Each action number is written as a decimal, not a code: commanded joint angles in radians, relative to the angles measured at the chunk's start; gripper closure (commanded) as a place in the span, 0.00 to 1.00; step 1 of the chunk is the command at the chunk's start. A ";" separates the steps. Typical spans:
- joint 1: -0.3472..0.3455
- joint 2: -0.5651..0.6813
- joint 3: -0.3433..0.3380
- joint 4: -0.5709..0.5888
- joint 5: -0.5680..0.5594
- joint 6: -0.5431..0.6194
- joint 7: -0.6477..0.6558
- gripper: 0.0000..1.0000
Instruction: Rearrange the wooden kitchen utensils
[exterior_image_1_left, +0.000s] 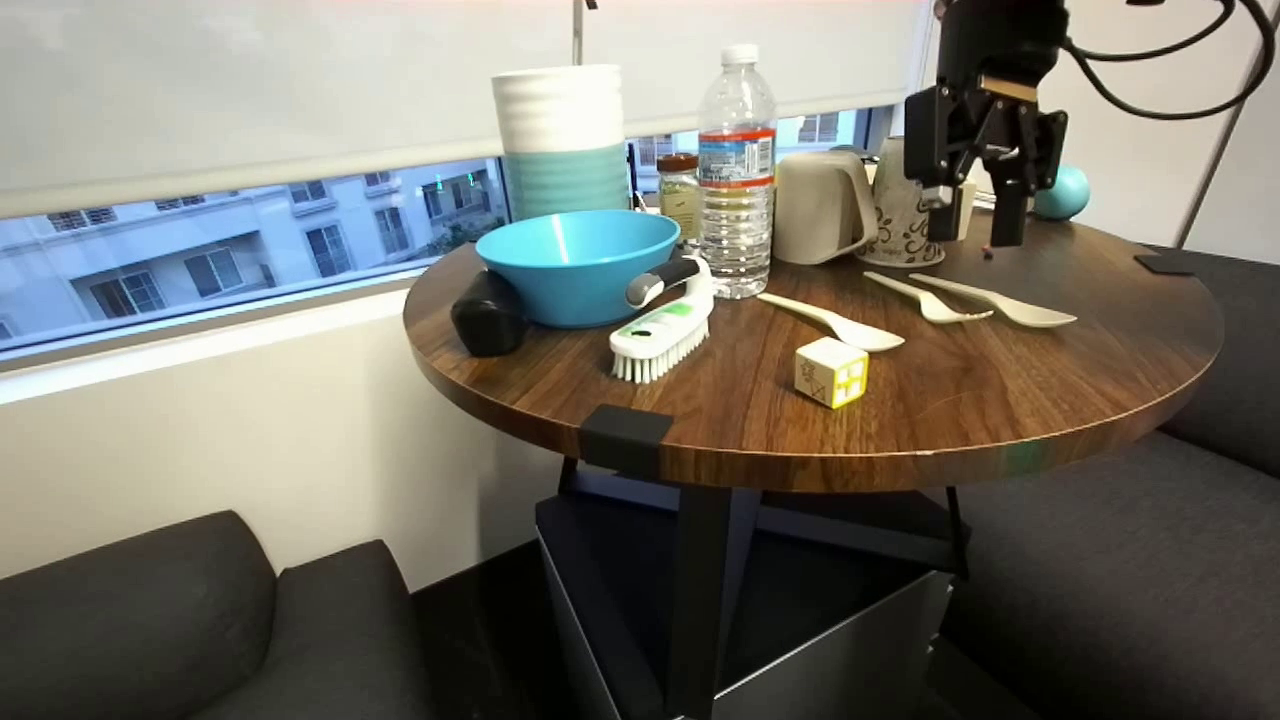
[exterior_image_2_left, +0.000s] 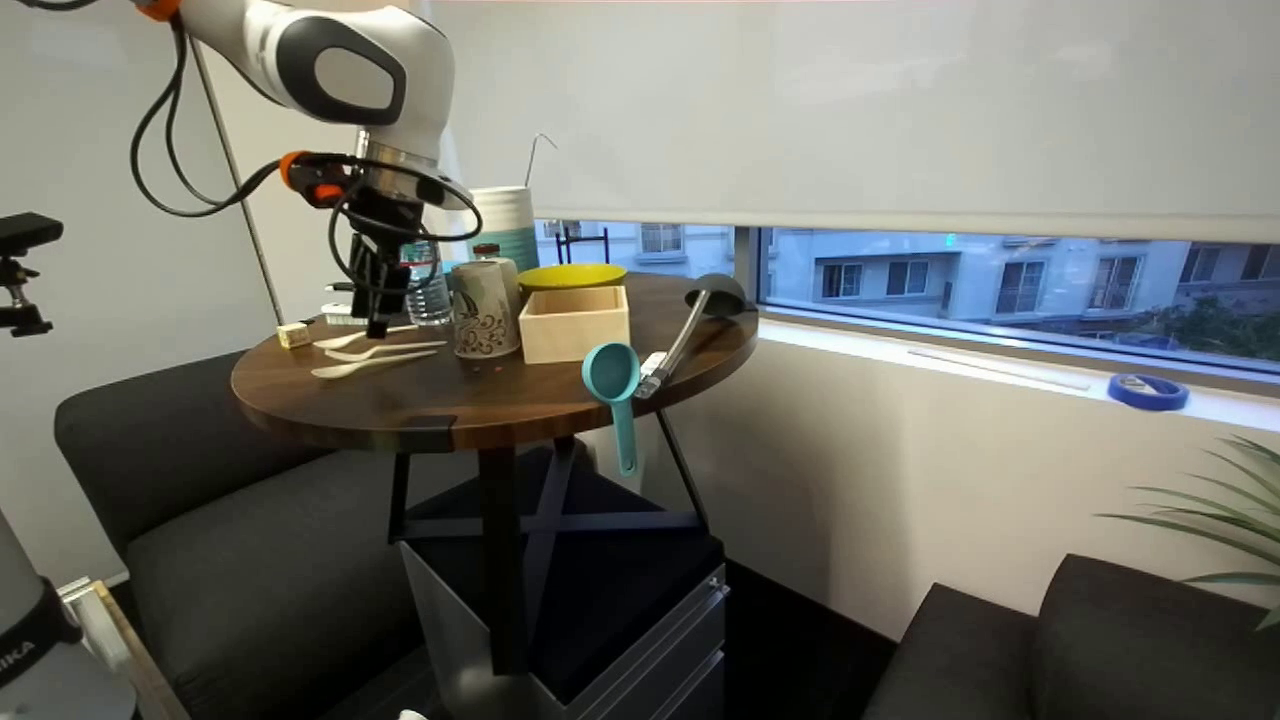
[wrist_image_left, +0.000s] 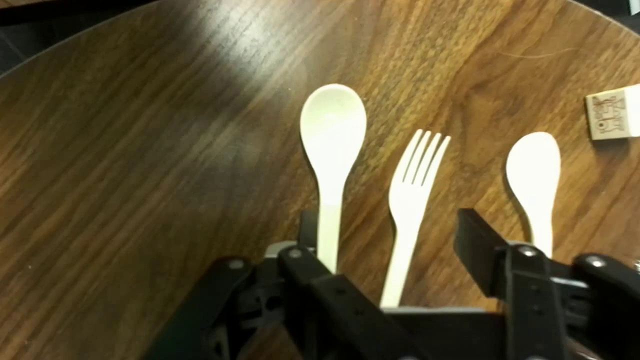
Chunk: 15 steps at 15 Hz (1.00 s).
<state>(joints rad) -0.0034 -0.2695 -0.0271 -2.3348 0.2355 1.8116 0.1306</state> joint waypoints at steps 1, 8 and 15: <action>0.029 -0.016 0.038 0.019 0.062 0.046 0.007 0.00; 0.078 0.093 0.104 0.064 0.064 0.140 0.003 0.00; 0.092 0.200 0.129 0.112 0.040 0.175 0.009 0.29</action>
<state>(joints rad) 0.0796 -0.1143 0.0964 -2.2615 0.2910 1.9834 0.1324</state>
